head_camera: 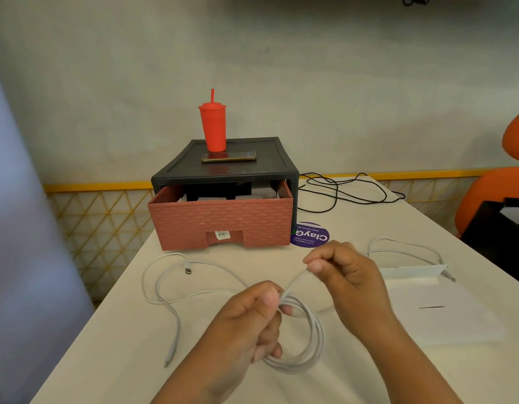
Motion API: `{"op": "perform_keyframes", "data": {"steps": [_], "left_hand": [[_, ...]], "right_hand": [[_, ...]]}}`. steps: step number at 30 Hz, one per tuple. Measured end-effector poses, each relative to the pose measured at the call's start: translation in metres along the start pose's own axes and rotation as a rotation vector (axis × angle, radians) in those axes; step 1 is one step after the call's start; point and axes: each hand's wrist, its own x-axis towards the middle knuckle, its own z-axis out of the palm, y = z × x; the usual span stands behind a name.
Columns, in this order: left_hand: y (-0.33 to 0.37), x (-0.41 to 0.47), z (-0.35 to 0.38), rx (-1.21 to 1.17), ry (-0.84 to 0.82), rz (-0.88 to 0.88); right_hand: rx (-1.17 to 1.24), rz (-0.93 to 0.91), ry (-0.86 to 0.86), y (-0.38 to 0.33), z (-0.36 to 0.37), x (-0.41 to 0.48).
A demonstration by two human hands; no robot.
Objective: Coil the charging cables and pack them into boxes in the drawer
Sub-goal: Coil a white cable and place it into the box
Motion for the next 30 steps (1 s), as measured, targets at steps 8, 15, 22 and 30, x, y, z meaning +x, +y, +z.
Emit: {"op": "perform_keyframes", "data": {"steps": [8, 15, 22, 30], "left_hand": [[0.001, 0.005, 0.006, -0.098, 0.295, 0.045], [-0.007, 0.01, 0.001, 0.021, 0.396, 0.117], [-0.026, 0.014, -0.001, 0.4, 0.478, 0.277], [-0.028, 0.017, -0.002, 0.42, 0.604, 0.348]], "right_hand": [[-0.047, 0.25, -0.19, 0.009, 0.02, -0.025], [0.69, 0.592, -0.232, -0.003, 0.021, -0.025], [0.666, 0.572, -0.289, -0.001, 0.028, -0.032], [-0.129, 0.353, -0.272, -0.014, 0.038, -0.037]]}}
